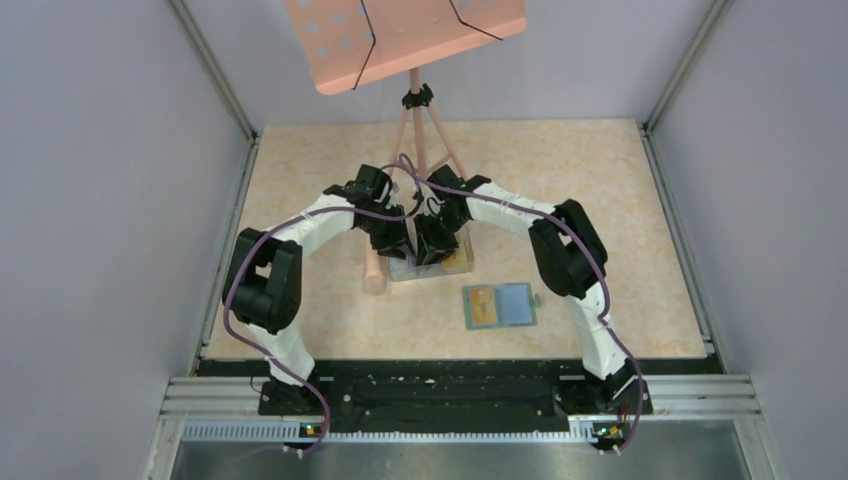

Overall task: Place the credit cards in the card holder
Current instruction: Pick up the credit card from the storage box, then insert the credit card into the card holder.

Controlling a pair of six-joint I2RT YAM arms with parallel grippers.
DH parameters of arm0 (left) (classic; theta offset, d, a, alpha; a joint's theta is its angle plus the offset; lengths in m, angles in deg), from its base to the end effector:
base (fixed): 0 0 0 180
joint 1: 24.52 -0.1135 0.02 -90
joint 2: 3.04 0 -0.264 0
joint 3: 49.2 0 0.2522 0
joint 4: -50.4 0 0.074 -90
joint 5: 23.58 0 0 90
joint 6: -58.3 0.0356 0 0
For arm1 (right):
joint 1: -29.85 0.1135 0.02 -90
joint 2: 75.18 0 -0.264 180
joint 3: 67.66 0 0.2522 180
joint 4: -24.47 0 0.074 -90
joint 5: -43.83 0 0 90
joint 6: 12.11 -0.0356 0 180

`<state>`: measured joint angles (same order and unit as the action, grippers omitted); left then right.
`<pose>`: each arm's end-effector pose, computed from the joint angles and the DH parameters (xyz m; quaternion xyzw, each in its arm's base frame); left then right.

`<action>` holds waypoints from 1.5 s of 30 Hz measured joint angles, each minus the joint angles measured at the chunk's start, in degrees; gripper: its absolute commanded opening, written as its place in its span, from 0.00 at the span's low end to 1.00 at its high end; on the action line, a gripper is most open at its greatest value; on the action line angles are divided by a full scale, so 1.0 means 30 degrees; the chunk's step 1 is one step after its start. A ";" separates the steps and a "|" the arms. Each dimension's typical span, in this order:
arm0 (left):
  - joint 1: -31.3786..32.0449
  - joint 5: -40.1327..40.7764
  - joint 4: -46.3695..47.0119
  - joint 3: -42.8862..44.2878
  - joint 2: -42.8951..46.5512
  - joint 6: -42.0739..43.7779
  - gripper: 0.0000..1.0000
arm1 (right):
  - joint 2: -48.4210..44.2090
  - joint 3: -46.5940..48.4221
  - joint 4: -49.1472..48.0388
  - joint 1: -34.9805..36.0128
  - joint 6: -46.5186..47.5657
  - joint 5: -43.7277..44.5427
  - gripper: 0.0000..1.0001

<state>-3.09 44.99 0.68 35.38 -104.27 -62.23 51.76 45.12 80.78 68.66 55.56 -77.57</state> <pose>0.3266 -0.1422 0.2020 -0.0383 0.9617 -0.2517 0.1011 0.3453 0.3016 0.1644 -0.1814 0.9324 0.3127 0.0050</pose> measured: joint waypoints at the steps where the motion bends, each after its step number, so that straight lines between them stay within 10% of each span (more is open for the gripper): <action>1: 0.0000 -0.0007 0.0015 0.0000 -0.0095 -0.0007 0.29 | 0.0000 0.0000 -0.0015 0.0000 -0.0007 -0.0022 0.30; 8: 0.0197 0.0022 0.0102 0.0029 -0.0947 -0.0087 0.01 | 0.0000 -0.0007 -0.0058 0.0000 -0.0087 -0.0080 0.30; 28: 0.0408 0.1450 -0.1909 0.1217 0.2834 0.0007 0.00 | -0.3432 -0.1326 -0.0641 -0.1253 -0.0801 0.0277 0.54; 45: 0.4619 -0.2732 0.6455 -0.3220 0.5209 -0.3643 0.00 | -1.3136 -1.2437 -0.0714 -0.8415 -0.0933 0.2076 0.64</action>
<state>10.76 36.79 20.04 25.72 -88.64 -73.16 12.35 7.81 78.64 43.41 52.76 -71.34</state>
